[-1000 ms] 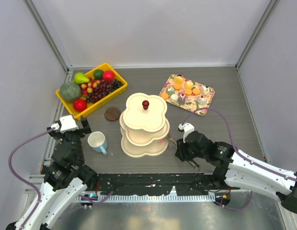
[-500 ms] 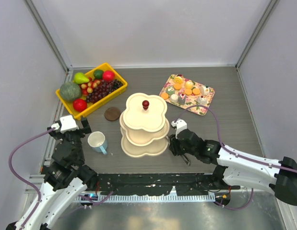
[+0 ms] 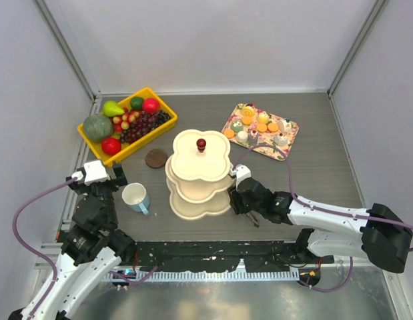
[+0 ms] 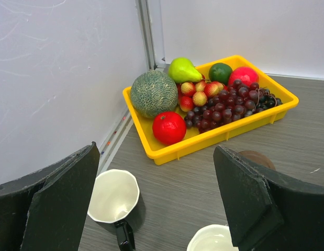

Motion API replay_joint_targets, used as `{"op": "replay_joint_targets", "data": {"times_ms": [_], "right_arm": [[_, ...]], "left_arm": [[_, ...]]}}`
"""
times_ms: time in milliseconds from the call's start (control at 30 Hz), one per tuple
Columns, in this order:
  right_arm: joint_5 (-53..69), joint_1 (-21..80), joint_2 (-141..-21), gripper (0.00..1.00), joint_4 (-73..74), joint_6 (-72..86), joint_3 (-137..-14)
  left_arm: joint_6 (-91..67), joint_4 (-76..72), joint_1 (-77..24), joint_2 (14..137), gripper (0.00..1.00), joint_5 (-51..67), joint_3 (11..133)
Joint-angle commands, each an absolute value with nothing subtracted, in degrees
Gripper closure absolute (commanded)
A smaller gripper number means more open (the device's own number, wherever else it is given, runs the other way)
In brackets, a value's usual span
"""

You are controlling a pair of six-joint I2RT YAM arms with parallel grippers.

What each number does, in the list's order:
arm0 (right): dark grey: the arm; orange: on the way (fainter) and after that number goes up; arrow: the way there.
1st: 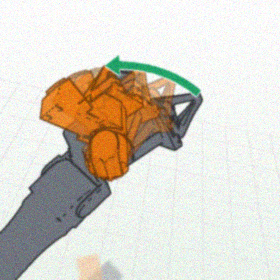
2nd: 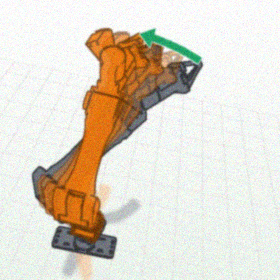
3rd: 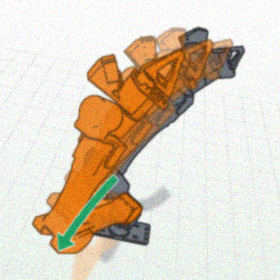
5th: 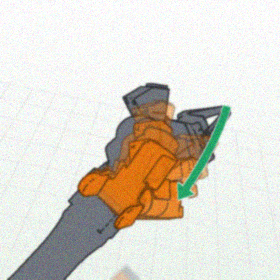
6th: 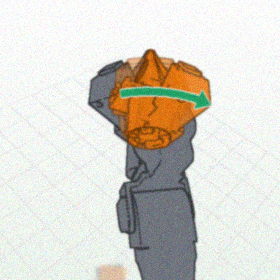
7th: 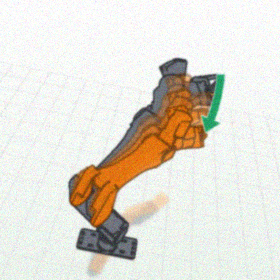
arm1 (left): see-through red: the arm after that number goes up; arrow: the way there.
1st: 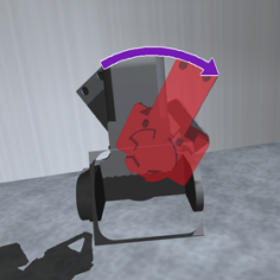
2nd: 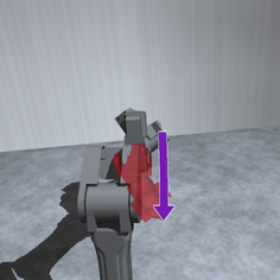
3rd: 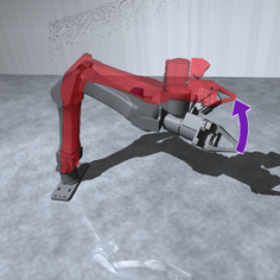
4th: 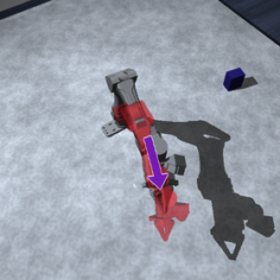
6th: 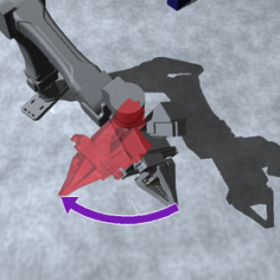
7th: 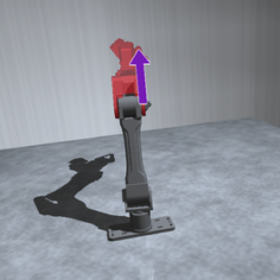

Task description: Serve the afternoon tea

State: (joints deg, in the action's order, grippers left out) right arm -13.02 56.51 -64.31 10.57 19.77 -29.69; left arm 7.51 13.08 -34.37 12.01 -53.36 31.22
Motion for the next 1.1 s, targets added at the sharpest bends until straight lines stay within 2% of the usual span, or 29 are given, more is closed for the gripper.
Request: {"op": "replay_joint_targets", "data": {"times_ms": [0, 167, 333, 833, 1067], "right_arm": [[-14.4, 56.8, -62.8, 0.53, 8.6, 19.0, -32.6], [-14.8, 56.8, -58.9, 0.44, 13.3, 18.9, -33.4], [-15.0, 56.7, -56.5, 0.4, 17.4, 19.2, -33.9], [-18.5, 56.6, -48.0, 0.44, 35.0, 25.1, -37.6], [-23.2, 52.4, -52.2, 0.46, 45.0, 24.4, -45.3]], "left_arm": [[6.7, 10.0, -34.1, 12.3, 0.02, -53.2, 31.0], [6.7, 10.1, -34.1, 12.2, 0.02, -53.1, 31.0], [6.9, 10.0, -34.1, 12.1, 0.02, -53.2, 31.0], [6.9, 9.9, -34.2, 12.2, 0.01, -53.4, 30.9], [6.9, 10.0, -34.0, 12.1, 0.01, -53.5, 31.0]]}}
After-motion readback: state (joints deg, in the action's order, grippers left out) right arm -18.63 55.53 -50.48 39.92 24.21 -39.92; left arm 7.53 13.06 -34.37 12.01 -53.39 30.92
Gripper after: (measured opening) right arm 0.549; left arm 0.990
